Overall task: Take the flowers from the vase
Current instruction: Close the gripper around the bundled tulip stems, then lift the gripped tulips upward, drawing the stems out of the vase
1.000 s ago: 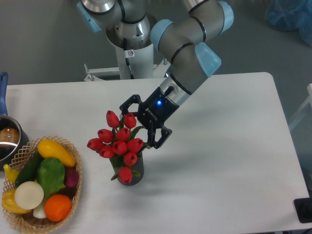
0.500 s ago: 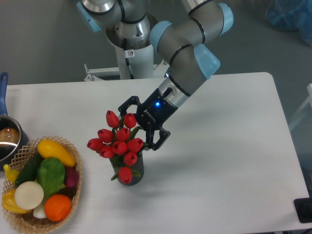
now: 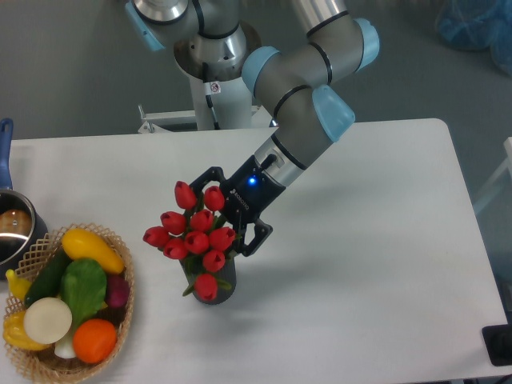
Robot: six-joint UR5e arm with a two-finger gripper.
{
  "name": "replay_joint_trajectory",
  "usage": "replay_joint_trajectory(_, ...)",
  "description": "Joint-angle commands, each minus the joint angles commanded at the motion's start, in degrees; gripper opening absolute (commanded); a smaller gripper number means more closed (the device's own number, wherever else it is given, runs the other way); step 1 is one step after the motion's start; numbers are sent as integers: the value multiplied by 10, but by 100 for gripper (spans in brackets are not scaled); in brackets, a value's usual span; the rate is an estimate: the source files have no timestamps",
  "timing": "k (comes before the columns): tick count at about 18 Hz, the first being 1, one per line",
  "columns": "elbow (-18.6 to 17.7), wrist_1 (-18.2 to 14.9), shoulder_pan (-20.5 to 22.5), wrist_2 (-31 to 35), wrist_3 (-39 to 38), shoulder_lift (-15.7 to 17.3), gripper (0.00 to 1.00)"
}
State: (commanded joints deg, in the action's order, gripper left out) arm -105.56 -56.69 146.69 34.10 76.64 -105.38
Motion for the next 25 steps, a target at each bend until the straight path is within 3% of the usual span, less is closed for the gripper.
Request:
replay_joint_trajectory(3, 2, 0, 1, -8, 0, 1, 98)
replay_joint_trajectory(5, 2, 0, 1, -9, -1, 0, 84)
replay_joint_trajectory(9, 3, -1, 1, -10, -4, 0, 40)
replay_joint_trajectory(10, 3, 0, 1, -10, -4, -1, 36)
replay_joint_trajectory(14, 4, -1, 4, -10, -6, 1, 36)
replay_joint_trajectory(17, 4, -1, 7, -10, -18, 2, 29)
replay_joint_trajectory(25, 4, -1, 14, -38, -18, 4, 30)
